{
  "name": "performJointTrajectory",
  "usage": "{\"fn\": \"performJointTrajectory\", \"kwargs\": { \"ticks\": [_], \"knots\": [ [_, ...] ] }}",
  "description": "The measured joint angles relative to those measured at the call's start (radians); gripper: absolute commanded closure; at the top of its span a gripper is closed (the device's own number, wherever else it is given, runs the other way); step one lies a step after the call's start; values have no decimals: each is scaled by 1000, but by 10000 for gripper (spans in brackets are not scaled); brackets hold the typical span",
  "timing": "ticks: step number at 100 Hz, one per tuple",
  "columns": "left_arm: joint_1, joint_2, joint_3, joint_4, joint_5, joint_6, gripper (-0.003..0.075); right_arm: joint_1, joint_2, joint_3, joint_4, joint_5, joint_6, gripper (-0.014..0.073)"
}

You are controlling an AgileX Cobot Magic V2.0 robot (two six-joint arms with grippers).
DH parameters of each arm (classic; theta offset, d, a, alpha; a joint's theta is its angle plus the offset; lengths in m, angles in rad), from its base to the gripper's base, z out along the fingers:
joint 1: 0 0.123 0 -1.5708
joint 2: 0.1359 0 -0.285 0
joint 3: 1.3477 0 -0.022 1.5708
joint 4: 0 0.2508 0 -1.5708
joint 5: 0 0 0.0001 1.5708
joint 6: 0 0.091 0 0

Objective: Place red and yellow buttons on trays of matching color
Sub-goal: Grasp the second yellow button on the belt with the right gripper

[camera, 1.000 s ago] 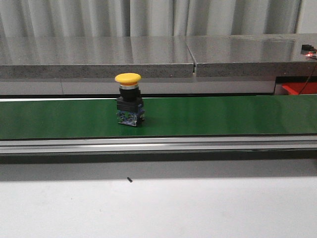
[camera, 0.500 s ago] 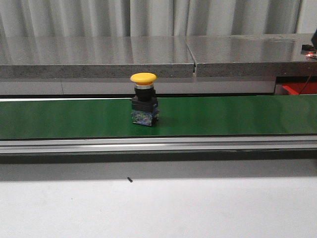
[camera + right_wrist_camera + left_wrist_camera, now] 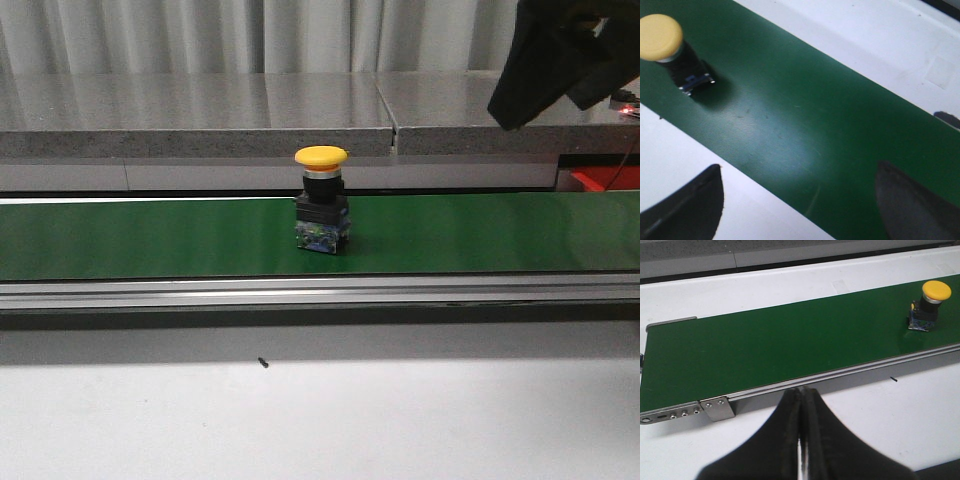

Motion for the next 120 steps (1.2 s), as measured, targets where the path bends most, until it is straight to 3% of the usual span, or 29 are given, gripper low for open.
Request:
{"fn": "performJointTrajectory", "kwargs": {
  "ticks": [48, 76, 99, 109, 120],
  "knots": [
    [0, 0, 0, 0, 0, 0, 741, 101, 129, -51, 83, 25, -149, -14],
    [0, 0, 0, 0, 0, 0, 741, 108, 246, -124, 112, 32, -157, -14],
    [0, 0, 0, 0, 0, 0, 741, 108, 305, -132, 211, -15, -230, -13],
    [0, 0, 0, 0, 0, 0, 741, 108, 323, -135, 252, -51, -245, 55],
    [0, 0, 0, 0, 0, 0, 741, 108, 341, -135, 271, -92, -250, 253]
  ]
}}
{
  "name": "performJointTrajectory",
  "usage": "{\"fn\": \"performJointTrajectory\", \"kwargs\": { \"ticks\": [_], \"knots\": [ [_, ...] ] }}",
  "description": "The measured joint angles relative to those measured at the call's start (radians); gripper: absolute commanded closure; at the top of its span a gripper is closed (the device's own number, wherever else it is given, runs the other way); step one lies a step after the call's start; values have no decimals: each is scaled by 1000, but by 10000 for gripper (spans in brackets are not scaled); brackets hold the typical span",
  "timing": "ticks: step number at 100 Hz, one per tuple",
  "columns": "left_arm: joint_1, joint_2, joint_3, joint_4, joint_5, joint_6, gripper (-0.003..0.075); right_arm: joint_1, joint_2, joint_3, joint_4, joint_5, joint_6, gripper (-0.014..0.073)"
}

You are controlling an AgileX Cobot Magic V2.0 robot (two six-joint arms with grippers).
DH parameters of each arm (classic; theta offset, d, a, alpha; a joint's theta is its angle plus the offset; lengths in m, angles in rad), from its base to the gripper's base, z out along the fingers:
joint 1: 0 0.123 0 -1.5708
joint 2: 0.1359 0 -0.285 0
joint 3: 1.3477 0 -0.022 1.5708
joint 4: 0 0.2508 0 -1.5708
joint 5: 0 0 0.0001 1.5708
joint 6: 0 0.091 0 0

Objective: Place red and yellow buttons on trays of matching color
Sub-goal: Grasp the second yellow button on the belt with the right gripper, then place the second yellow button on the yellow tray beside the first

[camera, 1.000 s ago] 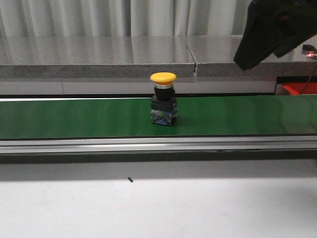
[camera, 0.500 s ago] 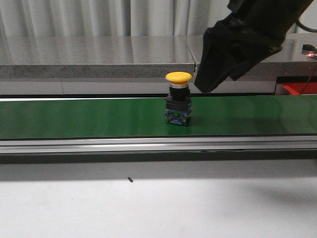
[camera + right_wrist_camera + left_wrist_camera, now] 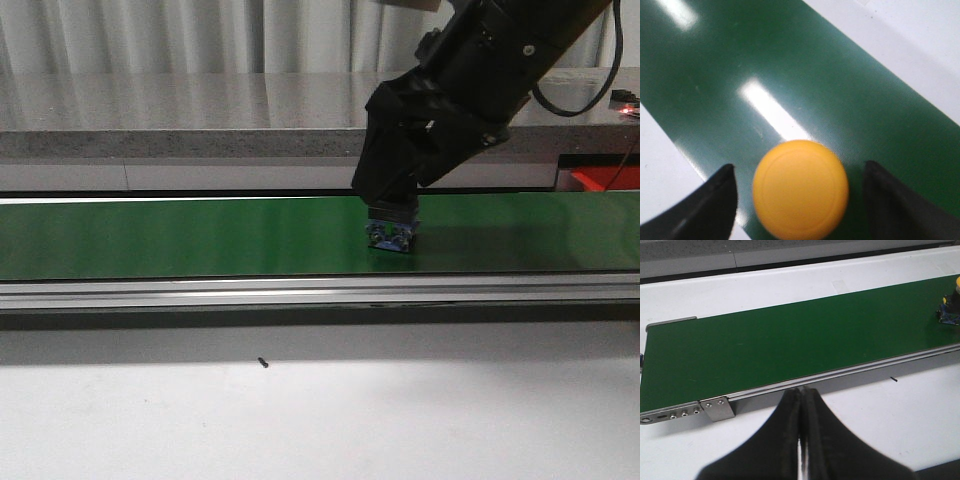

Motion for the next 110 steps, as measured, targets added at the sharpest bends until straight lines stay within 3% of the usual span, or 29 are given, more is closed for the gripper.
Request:
{"fn": "performJointTrajectory", "kwargs": {
  "ticks": [8, 20, 46, 63, 110],
  "knots": [
    [0, 0, 0, 0, 0, 0, 741, 0, 5, 0, 2, -20, -1, 391],
    [0, 0, 0, 0, 0, 0, 741, 0, 7, 0, 5, -46, -2, 469],
    [0, 0, 0, 0, 0, 0, 741, -10, -55, 54, 15, -77, -2, 469],
    [0, 0, 0, 0, 0, 0, 741, -81, -180, 172, 16, -131, 8, 469],
    [0, 0, 0, 0, 0, 0, 741, -473, -472, 413, 40, -160, 9, 469]
  ]
}}
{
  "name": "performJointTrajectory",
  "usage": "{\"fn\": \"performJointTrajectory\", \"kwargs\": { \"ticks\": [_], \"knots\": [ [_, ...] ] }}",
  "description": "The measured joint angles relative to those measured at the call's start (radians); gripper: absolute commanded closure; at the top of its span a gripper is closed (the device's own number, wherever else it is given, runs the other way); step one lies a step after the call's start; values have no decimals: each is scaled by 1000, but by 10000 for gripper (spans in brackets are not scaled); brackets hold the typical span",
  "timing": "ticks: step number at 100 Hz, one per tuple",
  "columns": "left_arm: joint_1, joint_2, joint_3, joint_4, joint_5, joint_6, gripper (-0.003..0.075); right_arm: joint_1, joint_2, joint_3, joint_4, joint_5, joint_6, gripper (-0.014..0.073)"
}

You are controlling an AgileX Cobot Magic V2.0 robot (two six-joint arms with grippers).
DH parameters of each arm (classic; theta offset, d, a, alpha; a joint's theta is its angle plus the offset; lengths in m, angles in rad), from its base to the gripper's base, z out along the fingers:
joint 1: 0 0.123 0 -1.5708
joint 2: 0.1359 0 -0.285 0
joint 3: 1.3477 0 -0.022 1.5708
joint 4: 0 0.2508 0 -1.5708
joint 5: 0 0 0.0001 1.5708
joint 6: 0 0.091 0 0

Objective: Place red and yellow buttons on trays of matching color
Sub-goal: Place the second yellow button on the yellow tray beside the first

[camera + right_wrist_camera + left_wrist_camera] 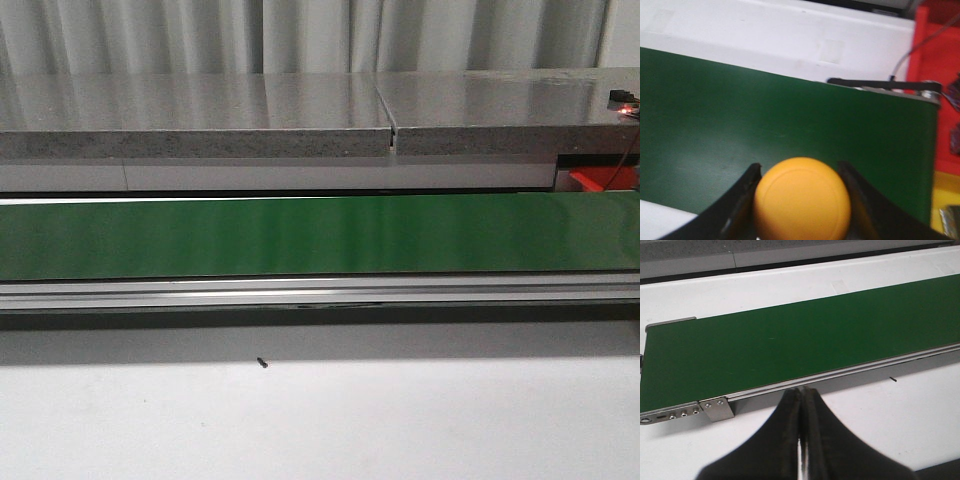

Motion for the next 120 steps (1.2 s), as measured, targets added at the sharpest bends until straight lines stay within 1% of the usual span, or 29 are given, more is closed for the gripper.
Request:
{"fn": "performJointTrajectory", "kwargs": {
  "ticks": [21, 28, 37, 66, 89, 120],
  "knots": [
    [0, 0, 0, 0, 0, 0, 741, -203, -49, 76, 3, -4, 2, 469],
    [0, 0, 0, 0, 0, 0, 741, -260, -53, 102, 9, -14, 2, 469],
    [0, 0, 0, 0, 0, 0, 741, -309, -54, 131, 38, -35, 3, 469],
    [0, 0, 0, 0, 0, 0, 741, -359, -54, 223, 63, -137, 5, 469],
    [0, 0, 0, 0, 0, 0, 741, -363, -52, 304, 95, -240, 5, 469],
    [0, 0, 0, 0, 0, 0, 741, -363, 28, 324, 142, -275, 5, 469]
  ]
}}
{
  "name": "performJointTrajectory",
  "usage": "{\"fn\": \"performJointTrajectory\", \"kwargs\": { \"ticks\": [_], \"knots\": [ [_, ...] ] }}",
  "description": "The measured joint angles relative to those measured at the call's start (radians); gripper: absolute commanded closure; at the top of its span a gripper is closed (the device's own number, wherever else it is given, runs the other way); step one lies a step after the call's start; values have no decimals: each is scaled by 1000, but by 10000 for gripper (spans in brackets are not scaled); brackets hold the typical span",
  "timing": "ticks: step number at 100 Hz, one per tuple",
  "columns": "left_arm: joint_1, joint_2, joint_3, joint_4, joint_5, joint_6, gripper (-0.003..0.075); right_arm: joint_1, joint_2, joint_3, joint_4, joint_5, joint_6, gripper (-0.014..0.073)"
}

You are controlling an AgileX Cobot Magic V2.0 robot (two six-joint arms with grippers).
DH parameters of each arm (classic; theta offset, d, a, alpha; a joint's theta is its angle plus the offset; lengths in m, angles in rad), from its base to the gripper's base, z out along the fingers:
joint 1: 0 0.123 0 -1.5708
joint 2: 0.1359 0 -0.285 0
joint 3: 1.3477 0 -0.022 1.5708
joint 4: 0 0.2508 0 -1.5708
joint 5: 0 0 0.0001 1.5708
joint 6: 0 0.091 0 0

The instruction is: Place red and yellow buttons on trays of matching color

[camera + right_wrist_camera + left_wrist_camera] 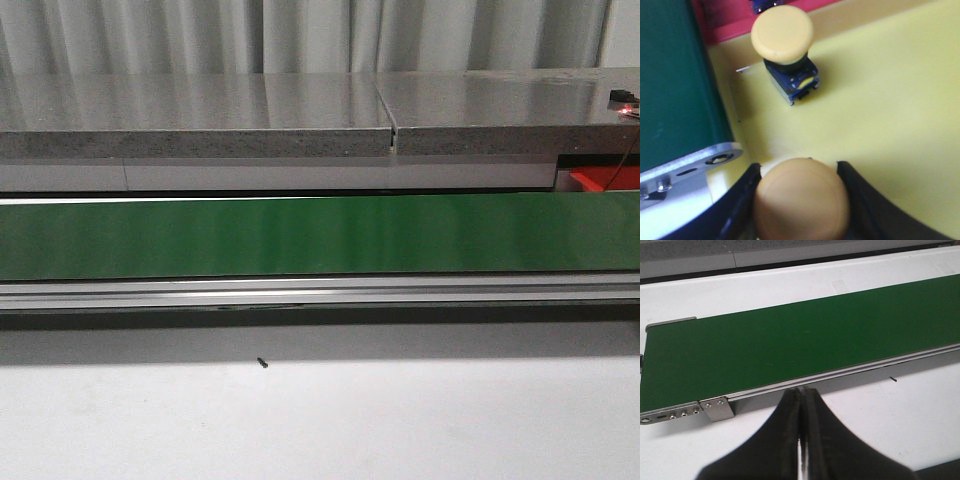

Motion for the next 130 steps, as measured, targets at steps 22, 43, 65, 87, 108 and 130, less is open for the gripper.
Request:
{"fn": "performJointTrajectory", "kwargs": {
  "ticks": [22, 43, 65, 87, 108, 130],
  "knots": [
    [0, 0, 0, 0, 0, 0, 741, 0, 51, 0, 9, -2, 0, 468],
    [0, 0, 0, 0, 0, 0, 741, 0, 75, 0, 14, -4, 0, 402],
    [0, 0, 0, 0, 0, 0, 741, 0, 75, 0, 19, -8, 0, 15],
    [0, 0, 0, 0, 0, 0, 741, 0, 75, 0, 19, -12, 0, -16],
    [0, 0, 0, 0, 0, 0, 741, 0, 6, 0, 19, -12, 1, -16],
    [0, 0, 0, 0, 0, 0, 741, 29, -136, 0, 19, -14, -3, -16]
  ]
}}
